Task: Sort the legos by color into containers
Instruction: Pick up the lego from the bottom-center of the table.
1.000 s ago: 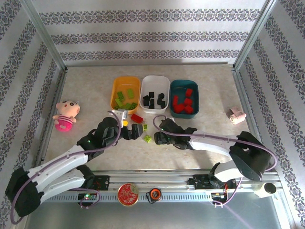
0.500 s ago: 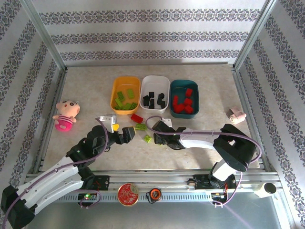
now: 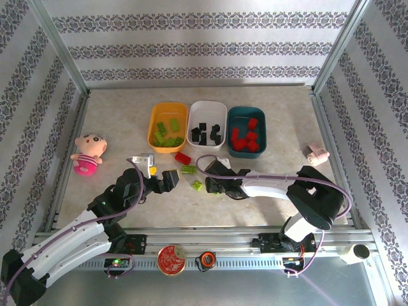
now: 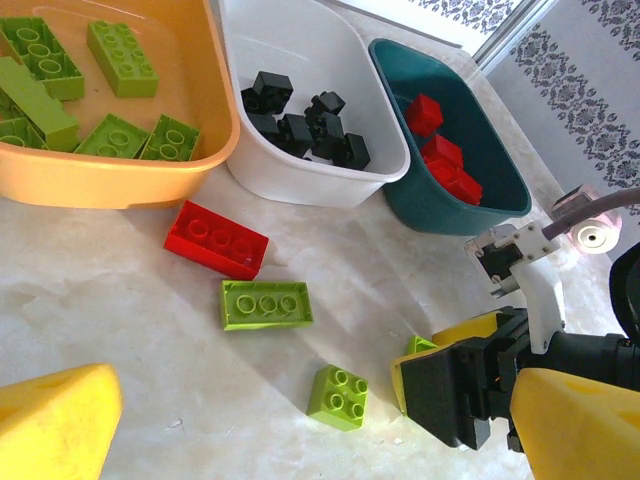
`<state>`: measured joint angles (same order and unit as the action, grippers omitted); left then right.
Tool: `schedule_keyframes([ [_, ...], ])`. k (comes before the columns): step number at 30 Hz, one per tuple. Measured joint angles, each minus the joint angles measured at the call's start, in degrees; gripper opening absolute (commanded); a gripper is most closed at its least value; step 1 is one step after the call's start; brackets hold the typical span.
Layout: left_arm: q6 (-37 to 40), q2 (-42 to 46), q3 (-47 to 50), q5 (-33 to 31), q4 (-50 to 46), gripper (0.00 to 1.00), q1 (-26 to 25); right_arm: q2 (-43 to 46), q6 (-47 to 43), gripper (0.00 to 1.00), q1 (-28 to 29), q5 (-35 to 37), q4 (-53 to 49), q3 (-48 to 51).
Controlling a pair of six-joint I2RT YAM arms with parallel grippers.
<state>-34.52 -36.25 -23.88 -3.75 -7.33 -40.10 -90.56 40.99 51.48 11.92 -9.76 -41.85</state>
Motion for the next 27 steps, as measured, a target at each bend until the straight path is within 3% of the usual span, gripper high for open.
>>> schedule_keyframes([
  [7, 0.0, 0.0, 0.0, -0.3, 0.0, 1.0, 0.0, -0.9, -2.8, 0.69, 0.0, -3.2, -2.0, -2.0],
  [19, 0.0, 0.5, 0.2, -0.4, -1.3, 1.0, 0.0, -2.9, -5.4, 0.62, 1.3, 2.7, -9.0, -4.9],
  [24, 0.0, 0.6, 0.2, -0.5, -1.3, 1.0, 0.0, -0.3, -5.2, 0.57, 1.1, 2.8, -9.1, -2.2],
  [27, 0.0, 0.6, 0.2, -0.6, -1.4, 1.0, 0.0, -0.2, -5.4, 0.49, 1.1, 2.3, -8.2, -1.8],
])
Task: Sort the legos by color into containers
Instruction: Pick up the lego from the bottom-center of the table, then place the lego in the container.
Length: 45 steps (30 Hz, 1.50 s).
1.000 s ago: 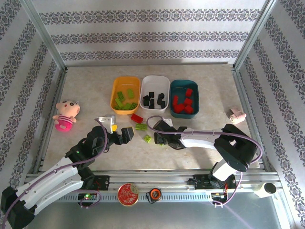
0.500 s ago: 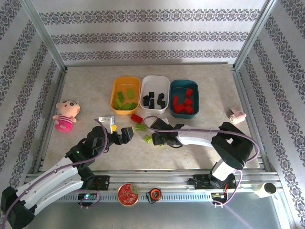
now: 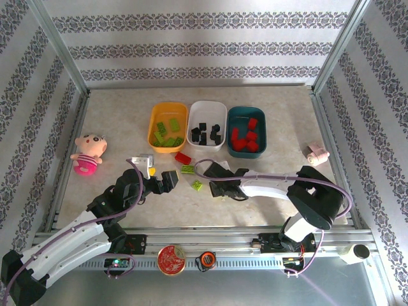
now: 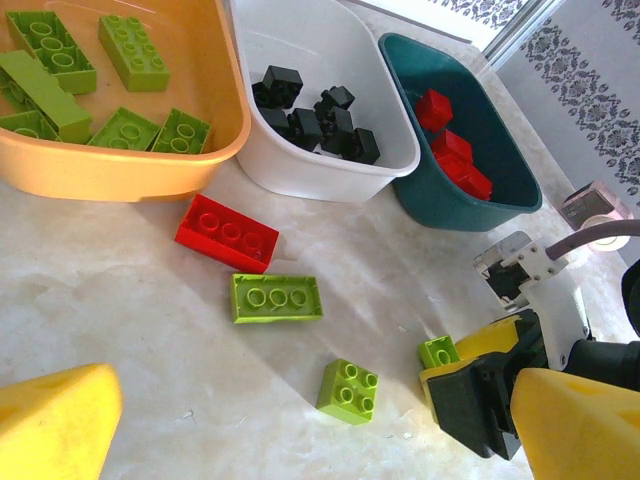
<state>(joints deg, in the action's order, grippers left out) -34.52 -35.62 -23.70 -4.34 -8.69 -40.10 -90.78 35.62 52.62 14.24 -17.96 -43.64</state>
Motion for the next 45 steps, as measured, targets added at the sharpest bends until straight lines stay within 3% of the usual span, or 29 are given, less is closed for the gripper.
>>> schedule_keyframes([
  [7, 0.3, 0.0, 0.0, -0.5, -1.5, 1.0, 0.0, 1.1, -2.1, 0.31, -0.3, -1.9, 1.3, 0.7],
  [13, 1.1, 1.3, 0.0, -3.0, -4.6, 1.0, 0.0, 6.6, -6.0, 0.28, -1.1, -4.7, 2.0, -0.3],
  [18, 1.3, 3.9, 0.0, -4.5, -6.0, 1.0, 0.0, 5.2, -9.3, 0.29, -3.8, -10.1, 4.3, -10.1],
  [26, 1.3, 4.2, 0.0, -4.3, -6.1, 1.0, 0.0, -11.6, -12.1, 0.3, -7.6, -17.8, 11.0, -32.0],
  [29, 1.3, 3.6, 0.0, -3.8, -6.1, 1.0, 0.0, -19.8, -12.0, 0.35, -8.8, -19.8, 11.2, -40.5],
  [33, 1.3, 2.5, 0.0, -2.9, -6.2, 1.0, 0.0, -29.7, -11.5, 0.58, -10.3, -21.2, 10.1, -51.4],
  [36, 1.3, 1.7, 0.3, -1.7, -6.2, 1.0, 0.0, -32.7, -11.1, 0.65, -11.5, -22.1, 9.1, -55.1],
  [40, 1.6, -0.9, 0.7, 0.1, -5.9, 1.0, 0.0, -31.4, -10.1, 0.68, -12.8, -22.8, 9.8, -53.9],
  [45, 2.6, -11.3, 0.2, 3.1, -3.9, 0.97, 0.0, -19.1, -9.8, 0.7, -14.3, -22.1, 11.9, -39.3],
])
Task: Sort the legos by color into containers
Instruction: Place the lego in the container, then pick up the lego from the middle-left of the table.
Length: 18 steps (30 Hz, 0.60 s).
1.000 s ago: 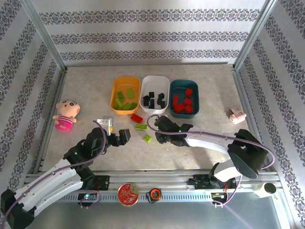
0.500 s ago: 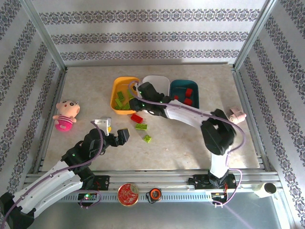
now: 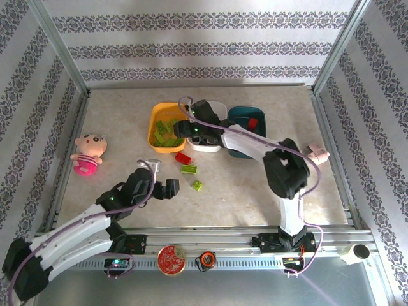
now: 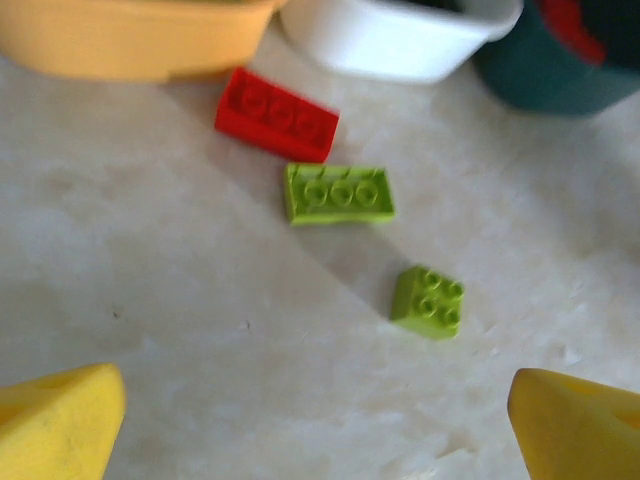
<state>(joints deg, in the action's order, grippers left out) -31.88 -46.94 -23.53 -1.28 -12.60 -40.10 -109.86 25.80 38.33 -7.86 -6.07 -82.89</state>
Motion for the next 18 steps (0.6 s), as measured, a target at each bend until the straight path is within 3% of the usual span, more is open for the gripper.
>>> schedule_keyframes([
  [4, 0.2, -11.9, -0.8, 2.6, 4.6, 0.93, -1.5, 12.2, 0.8, 0.71, -0.7, 1.4, 2.8, 13.5],
  [10, 2.3, -29.4, -9.4, 3.0, 8.5, 0.86, -8.2, 25.4, 1.3, 0.73, -0.9, 3.3, 5.0, 31.7],
  [18, 5.3, -43.2, -17.9, 0.1, 11.0, 0.68, -9.6, 37.5, 1.9, 0.75, -0.9, 5.5, 4.2, 41.9],
])
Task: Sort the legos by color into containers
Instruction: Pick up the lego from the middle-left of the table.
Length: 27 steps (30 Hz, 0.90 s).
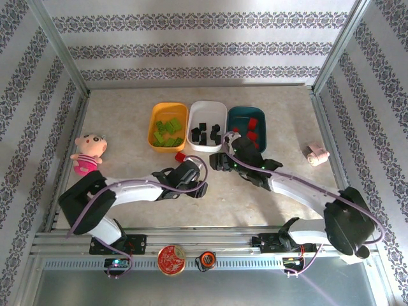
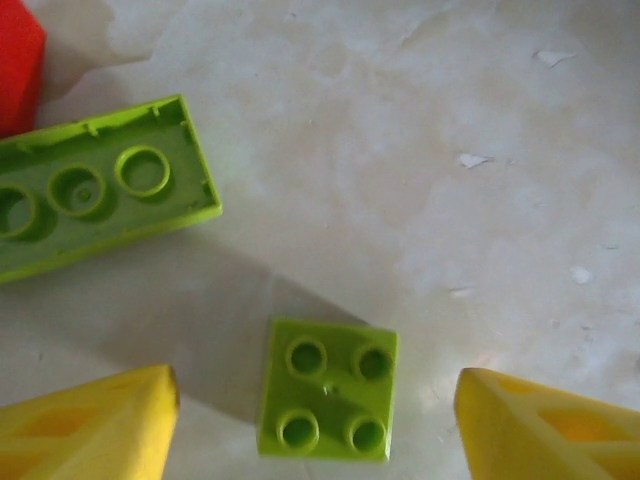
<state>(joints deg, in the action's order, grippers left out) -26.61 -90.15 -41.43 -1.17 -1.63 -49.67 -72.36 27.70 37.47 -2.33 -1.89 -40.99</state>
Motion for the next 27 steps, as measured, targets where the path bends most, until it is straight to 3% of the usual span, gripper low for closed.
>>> schedule_keyframes([
  [5, 1.6, -3.5, -1.6, -2.6, 0.0, 0.59, -0.4, 4.2, 0.6, 0.75, 0.0, 0.4, 0.0, 1.6],
  [11, 2.9, -3.9, -1.7, -4.9, 0.0, 0.36, -0.5, 7.2, 1.1, 0.76, 0.0, 1.1, -0.3, 4.0],
  [18, 2.7, 2.1, 1.0, -2.2, 0.8, 0.29, 0.4, 9.0, 1.6, 0.76, -0.2, 1.9, -1.0, 4.9],
  [23, 2.6, 10.2, -0.2, -0.2, 0.9, 0.27, 8.8, 8.8, 2.1, 0.76, -0.2, 1.9, -1.1, 4.9],
  [27, 2.6, 9.8, -5.4, 0.8, 1.3, 0.27, 16.9, 7.9, 2.4, 0.76, -0.2, 1.9, -1.1, 5.0],
])
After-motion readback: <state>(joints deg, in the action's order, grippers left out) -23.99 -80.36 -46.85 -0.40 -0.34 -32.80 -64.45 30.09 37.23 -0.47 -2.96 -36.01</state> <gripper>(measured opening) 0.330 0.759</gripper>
